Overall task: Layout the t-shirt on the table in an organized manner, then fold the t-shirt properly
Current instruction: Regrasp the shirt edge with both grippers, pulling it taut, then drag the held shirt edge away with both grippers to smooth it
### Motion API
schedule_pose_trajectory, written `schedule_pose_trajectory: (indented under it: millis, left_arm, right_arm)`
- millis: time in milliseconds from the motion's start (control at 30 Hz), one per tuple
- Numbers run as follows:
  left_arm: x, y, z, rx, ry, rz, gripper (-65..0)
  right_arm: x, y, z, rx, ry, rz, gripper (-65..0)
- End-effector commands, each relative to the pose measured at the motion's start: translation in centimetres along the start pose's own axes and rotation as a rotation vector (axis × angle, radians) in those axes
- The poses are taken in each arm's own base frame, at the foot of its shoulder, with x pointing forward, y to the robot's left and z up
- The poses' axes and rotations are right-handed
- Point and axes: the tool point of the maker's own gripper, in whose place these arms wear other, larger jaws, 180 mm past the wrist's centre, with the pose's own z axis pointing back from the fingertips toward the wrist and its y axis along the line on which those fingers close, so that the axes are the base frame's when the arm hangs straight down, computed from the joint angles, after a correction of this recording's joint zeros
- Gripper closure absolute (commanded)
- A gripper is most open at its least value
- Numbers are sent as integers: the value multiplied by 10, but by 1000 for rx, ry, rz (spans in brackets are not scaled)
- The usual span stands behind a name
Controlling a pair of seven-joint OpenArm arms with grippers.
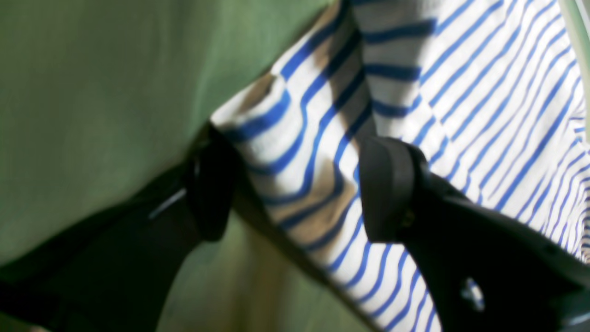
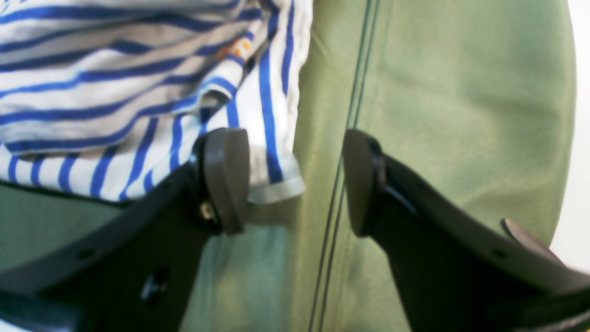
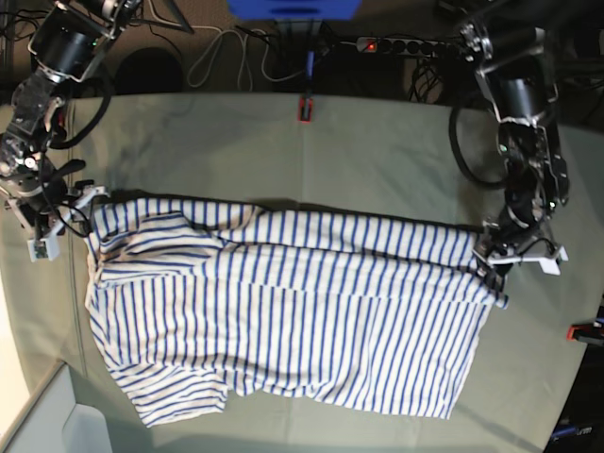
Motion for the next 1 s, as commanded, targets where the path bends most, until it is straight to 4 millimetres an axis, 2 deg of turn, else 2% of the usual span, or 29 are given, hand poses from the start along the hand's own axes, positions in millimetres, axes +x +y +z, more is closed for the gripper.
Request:
schedule_pose_trajectory:
  millis: [0,100,200,333,400,433,467,533,567,600,667,800,900,967]
  left_arm:
    - [16,-5,-1,-9,-30,-3,-410]
    - [14,-8,-6,-9,-18,13,-343]
    - [15,-9,-7,-11,-18,21,-213]
    - [22,-7,-7,-5,-74,10,-23]
    - [23,-5,-6,-2,-87,10,0]
    - [23,-5,-6,-2,-87,10,-6]
    - [23,-5,-6,-2,-87,10,-6]
    - [22,0,-5,6,-87,10,0]
    - [19,2,-3,5,-85,12,0]
    - [22,1,-1,2,-94,9,0]
    - [39,-3,8,-16,-142,-14,0]
    - [72,-23,29,-64,-246,-58,0]
    - [93,-39,39,-96,-288,-71,0]
    - [106,-51,42,-118,-275,-83,0]
  right_arm:
    - [15,-6,2,-4,-48,7,-331]
    - [-2,0,-7,25,-3,-19,-330]
    - [-18,7,-15,53,29,-48,-329]
    - [-22,15,-23,83,-21,-88,-327]
    - [-29,20,-27,97,-20,-108,-310]
    - [-31,20,-27,99,-15,-111,-283]
    - [-33,21,-27,101,-13,-114,-228]
    - [-34,20,-27,98,-12,-112,-51]
    - [-32,19,-25,94,-12,-107,0]
    - [-29,17,-24,89,-15,-96,0]
    - [-18,9,-18,63,-30,-73,-7]
    - [16,-15,0,-11,-57,7,0]
    - [60,-30,12,-68,-97,56,0]
    - [73,-44,18,-105,-86,81,0]
